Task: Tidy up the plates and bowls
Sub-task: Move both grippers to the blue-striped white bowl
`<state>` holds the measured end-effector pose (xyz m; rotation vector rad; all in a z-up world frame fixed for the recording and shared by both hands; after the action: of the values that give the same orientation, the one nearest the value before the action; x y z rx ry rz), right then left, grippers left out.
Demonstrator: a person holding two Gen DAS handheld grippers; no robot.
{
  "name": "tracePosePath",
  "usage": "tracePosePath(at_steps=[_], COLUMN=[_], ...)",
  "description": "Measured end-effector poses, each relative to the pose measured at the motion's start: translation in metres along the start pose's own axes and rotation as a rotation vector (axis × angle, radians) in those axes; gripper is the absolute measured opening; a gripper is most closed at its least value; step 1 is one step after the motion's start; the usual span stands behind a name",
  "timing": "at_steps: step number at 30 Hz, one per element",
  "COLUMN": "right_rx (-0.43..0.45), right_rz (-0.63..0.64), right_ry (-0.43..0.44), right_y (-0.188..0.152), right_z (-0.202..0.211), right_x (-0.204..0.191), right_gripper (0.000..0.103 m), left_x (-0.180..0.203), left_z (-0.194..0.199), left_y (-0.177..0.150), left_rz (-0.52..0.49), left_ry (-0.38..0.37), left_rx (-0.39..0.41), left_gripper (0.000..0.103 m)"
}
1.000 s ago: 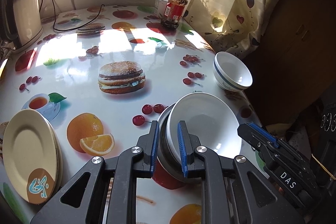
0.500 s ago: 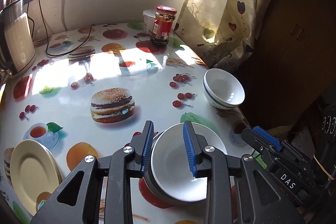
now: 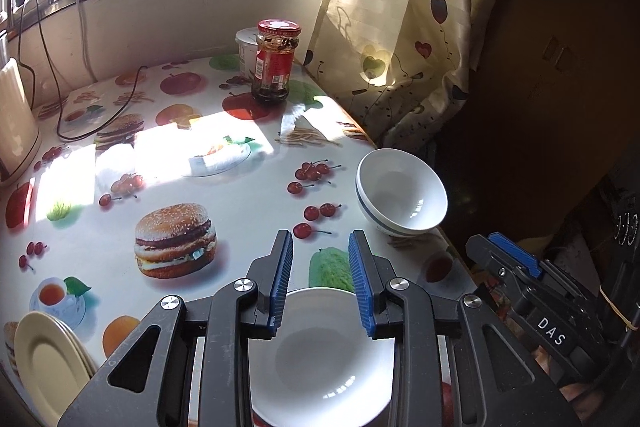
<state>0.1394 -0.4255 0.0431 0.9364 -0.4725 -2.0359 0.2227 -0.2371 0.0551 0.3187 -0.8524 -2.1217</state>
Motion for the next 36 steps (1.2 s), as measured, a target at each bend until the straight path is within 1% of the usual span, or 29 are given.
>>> tracePosePath(at_steps=[3,7,9,12,16,18,21,26,36], right_rx=[0.005,0.011,0.011,0.014,0.007,0.009,0.01,0.009,-0.024], right_rz=[0.001,-0.005,-0.009,-0.014,-0.025,-0.024,-0.024,-0.023,-0.018], right_ry=[-0.01,-0.025,-0.032,-0.043,-0.054,-0.057,-0.065,-0.071,-0.086], right_y=[0.006,0.016,0.021,0.028,0.035,0.038,0.042,0.048,0.055], right_z=[-0.003,-0.007,-0.011,-0.017,-0.024,-0.026,-0.03,-0.035,-0.058], right_x=[0.004,0.011,0.015,0.021,0.029,0.031,0.034,0.038,0.045], right_gripper=[0.039,0.039,0.039,0.039,0.039,0.039,0.039,0.039,0.039], left_x=[0.003,0.007,0.007,0.01,0.014,0.015,0.016,0.017,0.02], left_z=[-0.007,-0.013,-0.019,-0.028,-0.038,-0.042,-0.049,-0.059,-0.082], left_y=[0.007,0.017,0.021,0.026,0.032,0.035,0.038,0.043,0.05], left_rz=[-0.004,-0.021,-0.015,-0.017,-0.018,-0.026,-0.016,-0.013,-0.019], left_ry=[-0.016,-0.005,-0.022,-0.014,-0.024,-0.018,-0.033,-0.036,-0.043], left_rx=[-0.011,-0.009,-0.016,-0.026,-0.036,-0.038,-0.048,-0.057,-0.089], left_gripper=[0.03,0.03,0.03,0.03,0.03,0.03,0.03,0.03,0.03])
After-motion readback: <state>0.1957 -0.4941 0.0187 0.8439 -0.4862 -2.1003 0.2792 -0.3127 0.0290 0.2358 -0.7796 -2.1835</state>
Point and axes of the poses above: each gripper's, at about its wrist camera, not at the fingertips, and z roughly against the way its jaws point, x to its right, y to its top, the point moved 2 cm from there along -z, roughly the way its jaws point, and after that the axes turned 15 degrees about -z, right-handed, at the moved point
